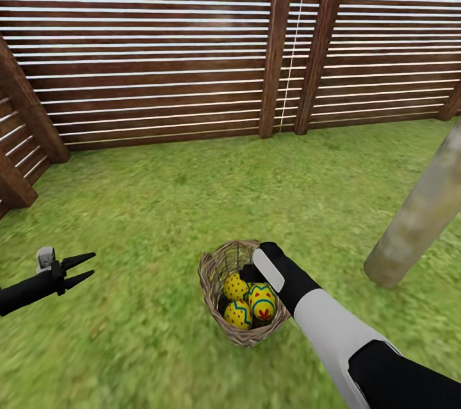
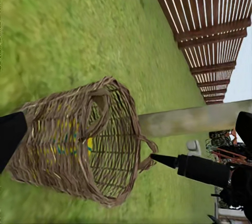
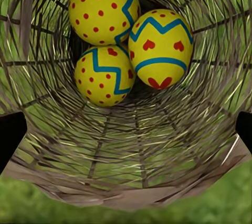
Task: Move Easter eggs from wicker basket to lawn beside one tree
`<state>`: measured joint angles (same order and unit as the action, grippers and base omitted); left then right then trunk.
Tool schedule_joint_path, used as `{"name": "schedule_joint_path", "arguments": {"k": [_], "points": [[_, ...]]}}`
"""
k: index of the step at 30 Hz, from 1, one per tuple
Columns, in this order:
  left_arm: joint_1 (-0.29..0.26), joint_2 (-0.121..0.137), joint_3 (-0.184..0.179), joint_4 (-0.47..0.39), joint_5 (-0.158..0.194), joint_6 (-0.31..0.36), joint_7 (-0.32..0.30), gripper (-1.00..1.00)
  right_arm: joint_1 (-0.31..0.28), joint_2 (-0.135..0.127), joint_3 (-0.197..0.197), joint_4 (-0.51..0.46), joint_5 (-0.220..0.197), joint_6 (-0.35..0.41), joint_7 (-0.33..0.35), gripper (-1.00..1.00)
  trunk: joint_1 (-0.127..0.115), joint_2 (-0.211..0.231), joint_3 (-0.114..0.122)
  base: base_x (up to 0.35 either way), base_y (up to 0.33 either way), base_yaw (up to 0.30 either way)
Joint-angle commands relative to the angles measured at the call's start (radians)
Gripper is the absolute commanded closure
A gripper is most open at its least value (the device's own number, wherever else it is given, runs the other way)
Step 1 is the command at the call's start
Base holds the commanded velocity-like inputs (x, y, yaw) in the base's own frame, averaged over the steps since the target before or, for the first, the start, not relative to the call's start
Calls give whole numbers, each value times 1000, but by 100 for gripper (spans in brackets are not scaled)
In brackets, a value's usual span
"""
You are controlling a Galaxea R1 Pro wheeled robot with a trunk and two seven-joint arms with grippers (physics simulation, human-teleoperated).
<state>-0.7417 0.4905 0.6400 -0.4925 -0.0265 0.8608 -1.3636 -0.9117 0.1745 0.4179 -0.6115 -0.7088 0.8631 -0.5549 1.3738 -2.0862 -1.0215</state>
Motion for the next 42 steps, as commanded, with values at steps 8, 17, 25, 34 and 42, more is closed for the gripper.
{"name": "schedule_joint_path", "arguments": {"k": [8,17,25,34,42], "points": [[-1,1,3,0,-3,11,-5,-100,-19,0,1,-1,-9,0,-11,-100,31,-57,-26,0,0,0],[-1,2,3,0,-3,11,-5,-100,-43,0,2,4,-11,-37,-16,-100,65,-120,-54,0,0,0],[-1,2,3,0,-3,9,-5,-100,-64,0,0,26,-12,-45,-20,-100,96,-176,-79,0,0,0],[-1,1,3,0,-3,9,-5,-100,-77,0,-1,54,-12,-44,-20,-100,130,-239,-107,0,0,0],[-1,0,3,0,-3,9,-5,-100,-78,0,-1,54,-12,-43,-20,-100,161,-295,-133,0,0,0]]}}
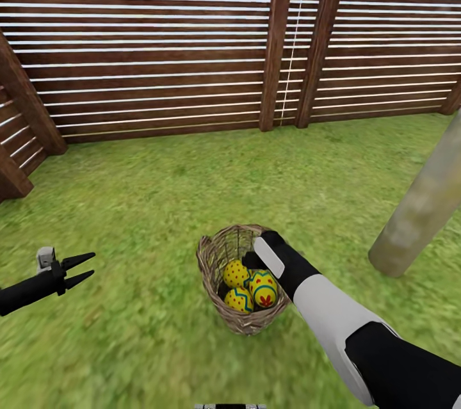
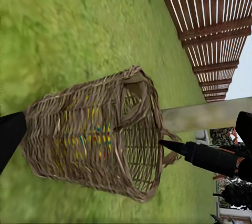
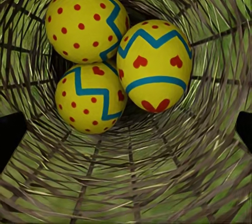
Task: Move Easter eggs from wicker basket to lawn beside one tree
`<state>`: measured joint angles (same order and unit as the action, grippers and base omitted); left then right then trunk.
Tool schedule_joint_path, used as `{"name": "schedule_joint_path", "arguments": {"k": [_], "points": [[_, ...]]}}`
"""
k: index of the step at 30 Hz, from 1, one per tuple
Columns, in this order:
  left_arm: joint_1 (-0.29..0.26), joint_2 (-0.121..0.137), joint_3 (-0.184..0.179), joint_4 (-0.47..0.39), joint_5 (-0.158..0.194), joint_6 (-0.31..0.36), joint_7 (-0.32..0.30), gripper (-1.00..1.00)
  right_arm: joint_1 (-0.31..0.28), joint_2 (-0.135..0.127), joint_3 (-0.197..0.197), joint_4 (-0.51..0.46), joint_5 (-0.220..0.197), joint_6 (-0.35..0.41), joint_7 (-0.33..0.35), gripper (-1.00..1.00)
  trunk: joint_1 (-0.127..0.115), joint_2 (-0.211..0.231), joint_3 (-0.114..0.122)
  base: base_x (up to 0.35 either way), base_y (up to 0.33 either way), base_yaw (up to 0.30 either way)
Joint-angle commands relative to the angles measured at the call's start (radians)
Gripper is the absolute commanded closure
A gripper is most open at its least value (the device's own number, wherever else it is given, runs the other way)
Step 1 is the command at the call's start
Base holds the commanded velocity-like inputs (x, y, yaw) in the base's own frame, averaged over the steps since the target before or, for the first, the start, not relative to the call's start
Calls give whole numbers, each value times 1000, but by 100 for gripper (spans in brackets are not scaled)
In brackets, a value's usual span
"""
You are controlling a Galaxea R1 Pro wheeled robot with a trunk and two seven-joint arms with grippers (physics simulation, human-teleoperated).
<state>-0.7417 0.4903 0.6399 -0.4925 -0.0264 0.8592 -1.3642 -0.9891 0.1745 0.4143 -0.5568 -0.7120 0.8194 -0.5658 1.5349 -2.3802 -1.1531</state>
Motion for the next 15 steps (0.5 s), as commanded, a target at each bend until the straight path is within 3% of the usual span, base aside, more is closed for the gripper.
{"name": "schedule_joint_path", "arguments": {"k": [1,6,15], "points": [[-1,0,3,0,-3,11,-5,-100,-1,0,3,-1,-9,1,-9,-100,4,-8,-4,0,0,0],[-1,0,3,0,-3,11,-5,-100,-2,0,3,0,-9,1,-9,-100,23,-43,-20,0,0,0],[-1,2,3,0,-3,11,-6,-100,-14,0,3,0,-11,1,-10,-100,23,-43,-20,0,0,0]]}}
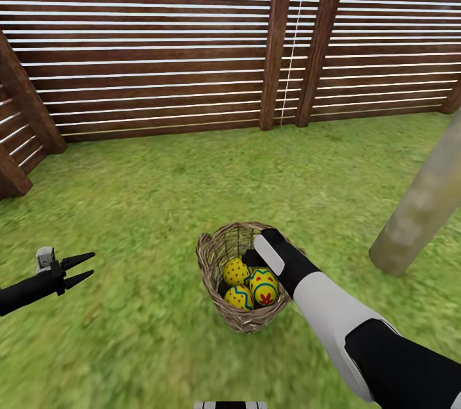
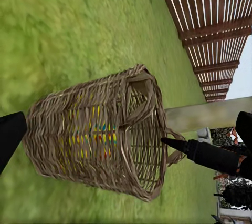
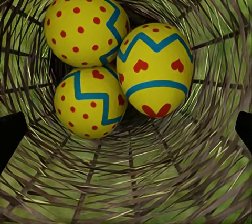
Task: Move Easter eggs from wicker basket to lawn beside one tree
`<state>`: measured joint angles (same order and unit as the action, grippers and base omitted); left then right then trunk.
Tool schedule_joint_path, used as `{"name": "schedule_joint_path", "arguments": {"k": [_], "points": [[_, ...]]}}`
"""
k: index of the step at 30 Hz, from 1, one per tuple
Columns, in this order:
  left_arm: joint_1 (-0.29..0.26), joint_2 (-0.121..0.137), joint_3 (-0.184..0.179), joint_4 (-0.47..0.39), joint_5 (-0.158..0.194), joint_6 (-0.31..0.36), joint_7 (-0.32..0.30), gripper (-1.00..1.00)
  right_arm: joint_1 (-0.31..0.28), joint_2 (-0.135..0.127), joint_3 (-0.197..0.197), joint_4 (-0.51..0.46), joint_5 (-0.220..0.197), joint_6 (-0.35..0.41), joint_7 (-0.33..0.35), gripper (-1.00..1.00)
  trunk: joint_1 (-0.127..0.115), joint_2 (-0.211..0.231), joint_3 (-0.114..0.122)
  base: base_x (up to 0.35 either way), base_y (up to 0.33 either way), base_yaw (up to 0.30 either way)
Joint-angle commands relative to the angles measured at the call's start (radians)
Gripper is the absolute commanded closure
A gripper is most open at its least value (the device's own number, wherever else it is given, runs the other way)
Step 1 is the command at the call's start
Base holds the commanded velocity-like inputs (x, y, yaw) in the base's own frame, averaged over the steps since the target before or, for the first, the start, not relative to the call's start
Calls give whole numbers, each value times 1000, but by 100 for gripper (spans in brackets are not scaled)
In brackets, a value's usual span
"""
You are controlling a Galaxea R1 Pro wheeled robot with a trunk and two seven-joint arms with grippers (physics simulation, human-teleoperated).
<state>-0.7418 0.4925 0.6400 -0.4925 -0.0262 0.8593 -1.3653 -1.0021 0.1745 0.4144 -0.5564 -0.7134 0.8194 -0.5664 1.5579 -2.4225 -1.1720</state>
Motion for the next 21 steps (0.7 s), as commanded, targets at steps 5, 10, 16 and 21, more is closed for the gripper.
{"name": "schedule_joint_path", "arguments": {"k": [5,10,16,21], "points": [[-1,0,3,0,-3,11,-4,-100,-1,0,3,0,-9,1,-10,-100,0,0,-1,80,0,0],[2,0,3,0,-3,11,-4,-100,-1,0,3,0,-9,2,-10,-100,0,0,-1,41,0,0],[2,-1,3,0,-3,10,-3,-100,-1,0,3,8,-9,5,-10,-100,0,0,-1,73,18,0],[2,-3,3,0,-3,10,-3,-100,-2,0,3,39,-9,4,-10,-100,0,0,-1,126,44,0]]}}
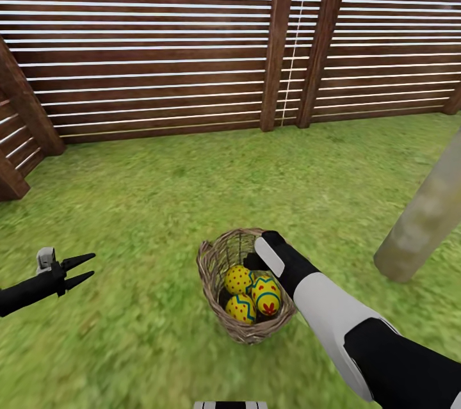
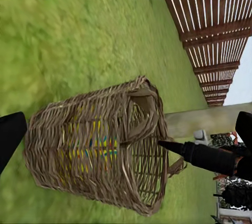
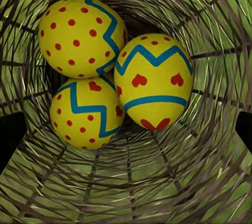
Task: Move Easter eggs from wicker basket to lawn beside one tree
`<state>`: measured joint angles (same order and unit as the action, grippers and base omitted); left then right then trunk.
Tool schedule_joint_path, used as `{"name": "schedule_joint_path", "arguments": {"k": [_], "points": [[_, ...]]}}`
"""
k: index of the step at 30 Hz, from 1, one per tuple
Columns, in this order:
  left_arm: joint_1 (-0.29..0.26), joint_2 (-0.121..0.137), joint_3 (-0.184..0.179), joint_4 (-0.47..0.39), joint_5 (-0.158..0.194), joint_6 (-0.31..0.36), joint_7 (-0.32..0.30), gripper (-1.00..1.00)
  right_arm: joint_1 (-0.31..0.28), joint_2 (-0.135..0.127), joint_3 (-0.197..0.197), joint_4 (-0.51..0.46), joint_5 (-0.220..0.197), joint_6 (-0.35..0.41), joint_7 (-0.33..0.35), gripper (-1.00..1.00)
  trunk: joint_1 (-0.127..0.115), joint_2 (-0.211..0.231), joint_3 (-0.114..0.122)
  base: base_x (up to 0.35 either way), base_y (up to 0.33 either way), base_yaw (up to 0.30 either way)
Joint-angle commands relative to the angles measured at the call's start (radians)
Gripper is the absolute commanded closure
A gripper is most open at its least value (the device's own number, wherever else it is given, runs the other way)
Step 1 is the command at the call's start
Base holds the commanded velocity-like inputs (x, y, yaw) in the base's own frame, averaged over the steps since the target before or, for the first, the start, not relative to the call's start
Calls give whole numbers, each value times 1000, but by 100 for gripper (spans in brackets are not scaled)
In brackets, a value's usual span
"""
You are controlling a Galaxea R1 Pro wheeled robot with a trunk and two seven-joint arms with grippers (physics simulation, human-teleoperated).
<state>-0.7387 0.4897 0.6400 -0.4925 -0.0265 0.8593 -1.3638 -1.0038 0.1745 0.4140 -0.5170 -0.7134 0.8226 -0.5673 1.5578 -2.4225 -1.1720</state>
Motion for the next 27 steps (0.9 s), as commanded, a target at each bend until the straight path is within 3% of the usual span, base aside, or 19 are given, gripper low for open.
{"name": "schedule_joint_path", "arguments": {"k": [1,27], "points": [[-1,0,3,0,-3,10,-5,-100,-1,0,3,1,-9,1,-9,-100,0,0,-1,41,14,0],[-1,0,3,0,-4,10,-4,-100,-1,0,3,56,-9,11,-9,-100,0,0,-1,59,6,0]]}}
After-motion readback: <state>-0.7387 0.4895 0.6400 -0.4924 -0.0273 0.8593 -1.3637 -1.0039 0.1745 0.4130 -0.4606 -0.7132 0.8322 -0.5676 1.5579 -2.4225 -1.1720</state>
